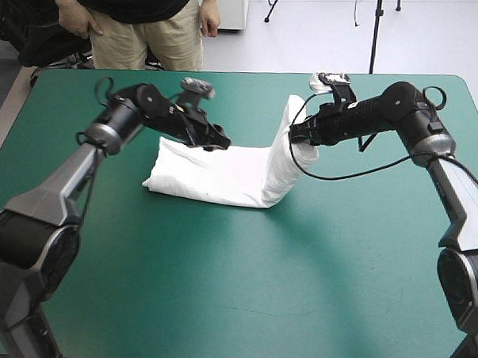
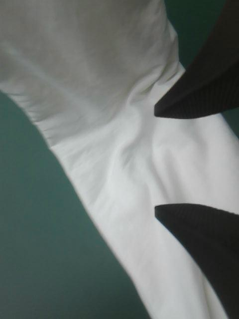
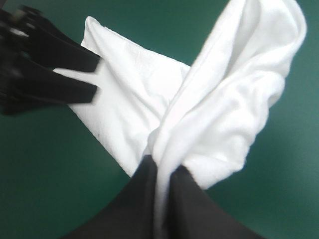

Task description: Fold the cloth

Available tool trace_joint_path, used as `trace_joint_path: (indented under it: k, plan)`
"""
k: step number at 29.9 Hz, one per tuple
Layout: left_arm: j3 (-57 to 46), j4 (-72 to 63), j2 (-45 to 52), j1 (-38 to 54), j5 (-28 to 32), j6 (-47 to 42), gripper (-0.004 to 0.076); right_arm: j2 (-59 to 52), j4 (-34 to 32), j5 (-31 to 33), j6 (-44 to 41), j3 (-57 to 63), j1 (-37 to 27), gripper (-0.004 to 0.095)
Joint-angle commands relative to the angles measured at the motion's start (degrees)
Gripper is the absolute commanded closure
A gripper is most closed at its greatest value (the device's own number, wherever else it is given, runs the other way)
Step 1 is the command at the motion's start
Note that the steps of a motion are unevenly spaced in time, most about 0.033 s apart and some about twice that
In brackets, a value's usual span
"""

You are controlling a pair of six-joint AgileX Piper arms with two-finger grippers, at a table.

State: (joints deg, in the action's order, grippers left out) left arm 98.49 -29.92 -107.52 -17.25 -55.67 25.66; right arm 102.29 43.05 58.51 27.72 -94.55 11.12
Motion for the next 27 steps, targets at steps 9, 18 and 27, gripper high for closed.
trace_joint_path:
  k: [9, 18, 27]
  plan:
    - [10.7, 18.6, 23.8, 8.3, -15.2, -4.7, 0.034, 1.9, -5.5, -1.8, -7.9, -12.2, 10.6, 0.092]
    - [10.5, 25.0, 28.7, 8.3, -18.2, -9.9, 0.034, 16.1, -11.6, 1.2, -16.2, -33.0, 20.6, 0.0921]
    - [10.4, 23.9, 28.4, 8.3, -18.2, -11.3, 0.034, 30.9, -13.1, -0.7, -17.4, -53.6, 26.3, 0.0921]
